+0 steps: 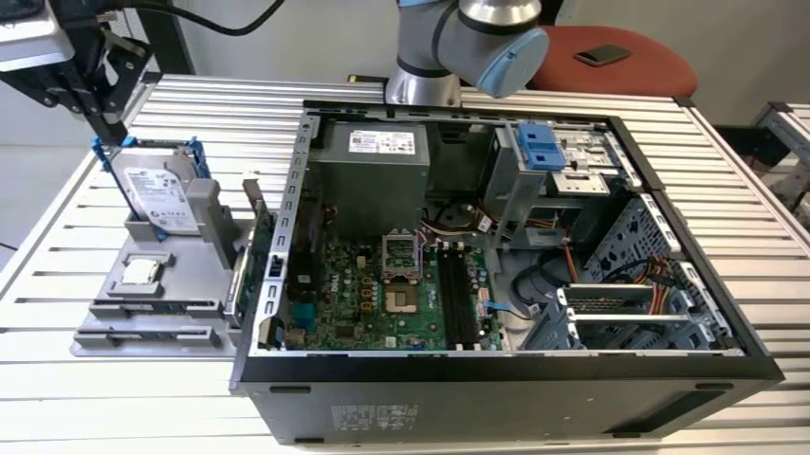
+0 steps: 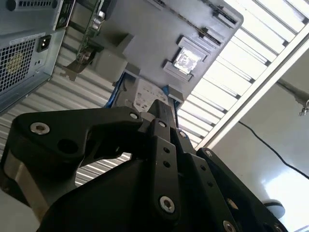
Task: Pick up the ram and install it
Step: 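Reach for the ram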
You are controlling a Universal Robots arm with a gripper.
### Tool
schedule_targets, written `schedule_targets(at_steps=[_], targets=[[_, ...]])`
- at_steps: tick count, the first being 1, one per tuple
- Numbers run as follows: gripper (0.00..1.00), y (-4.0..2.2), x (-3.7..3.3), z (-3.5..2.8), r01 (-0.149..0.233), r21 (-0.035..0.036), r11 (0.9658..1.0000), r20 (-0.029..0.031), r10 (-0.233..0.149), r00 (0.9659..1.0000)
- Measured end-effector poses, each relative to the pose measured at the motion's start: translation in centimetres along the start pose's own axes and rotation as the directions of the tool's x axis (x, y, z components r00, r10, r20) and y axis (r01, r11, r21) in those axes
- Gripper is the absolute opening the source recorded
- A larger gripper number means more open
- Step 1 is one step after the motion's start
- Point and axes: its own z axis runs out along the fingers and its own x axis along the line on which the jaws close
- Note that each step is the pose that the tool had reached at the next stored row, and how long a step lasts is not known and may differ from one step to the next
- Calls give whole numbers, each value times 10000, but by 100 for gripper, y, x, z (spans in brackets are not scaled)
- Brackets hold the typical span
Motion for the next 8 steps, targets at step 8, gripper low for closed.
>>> schedule_targets(at_steps=[8], targets=[[0, -198, -6, -11, 0, 0, 10000, -1, 0, 10000]])
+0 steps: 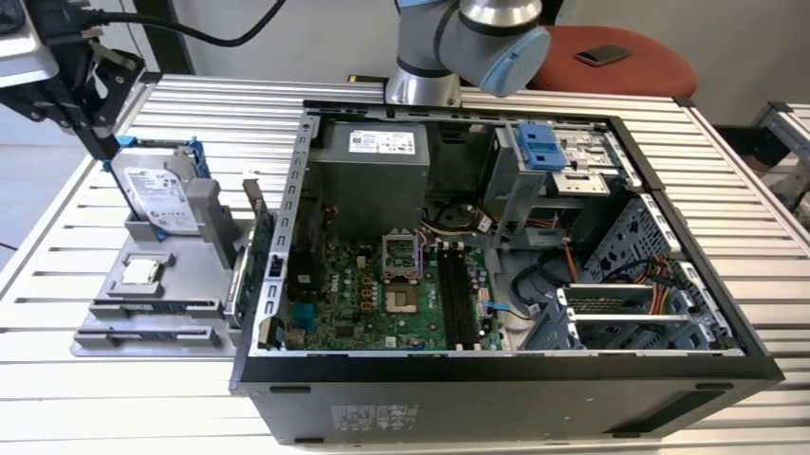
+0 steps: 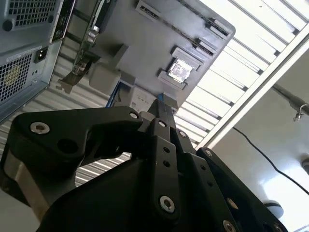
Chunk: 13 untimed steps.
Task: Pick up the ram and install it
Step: 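Reach for the ram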
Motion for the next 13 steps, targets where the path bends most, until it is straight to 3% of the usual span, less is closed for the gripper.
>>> schedule_targets(at_steps=[13], targets=[[0, -332, -10, -18, -1, 0, 10000, 1, 1, 10000]])
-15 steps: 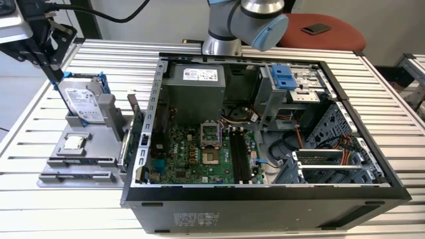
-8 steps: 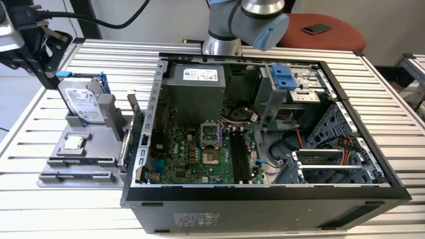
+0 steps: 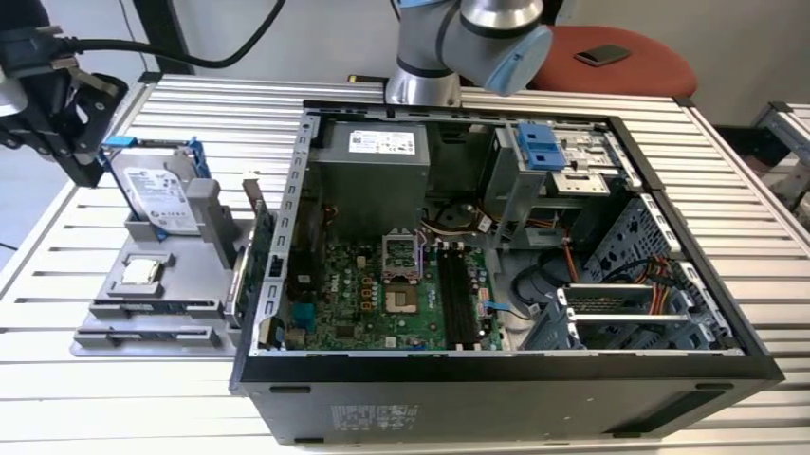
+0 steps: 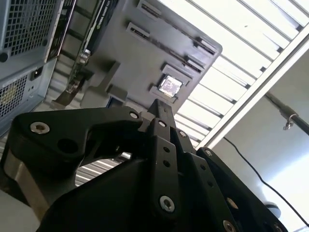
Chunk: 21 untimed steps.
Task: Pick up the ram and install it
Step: 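Reach for the ram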
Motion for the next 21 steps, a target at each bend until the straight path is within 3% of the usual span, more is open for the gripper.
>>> schedule_targets(at_steps=[10, 21], targets=[[0, -186, 27, -11, 19, 0, 10000, -2, -19, 10000], [0, -275, 43, -17, 122, -1, 9999, -7, -122, 9999]])
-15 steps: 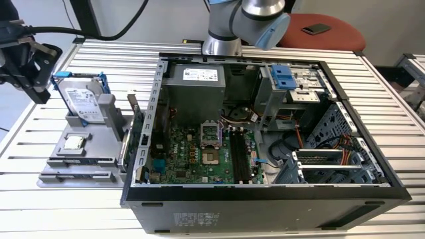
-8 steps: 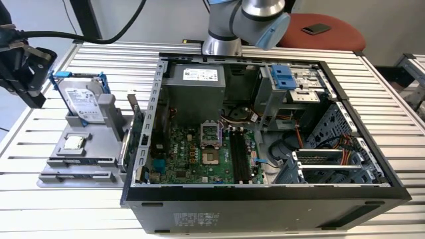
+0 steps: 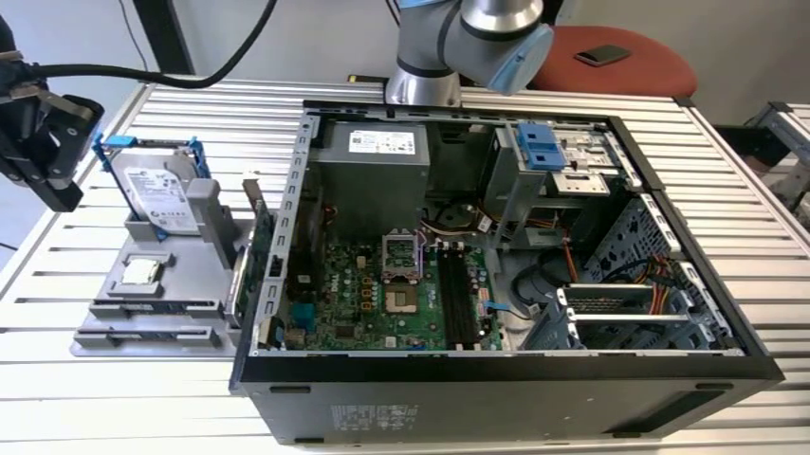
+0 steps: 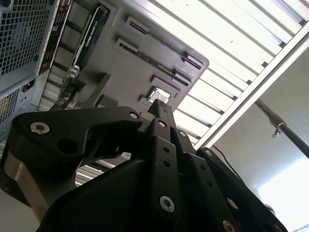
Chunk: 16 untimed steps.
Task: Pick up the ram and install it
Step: 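Reach for the ram, then pick up the ram and move it above insertion slot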
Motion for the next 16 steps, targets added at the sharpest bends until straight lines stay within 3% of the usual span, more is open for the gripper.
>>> schedule_targets(at_steps=[16], targets=[[0, -1, 0, 0, 4, -1, 10000, 2, -4, 10000]])
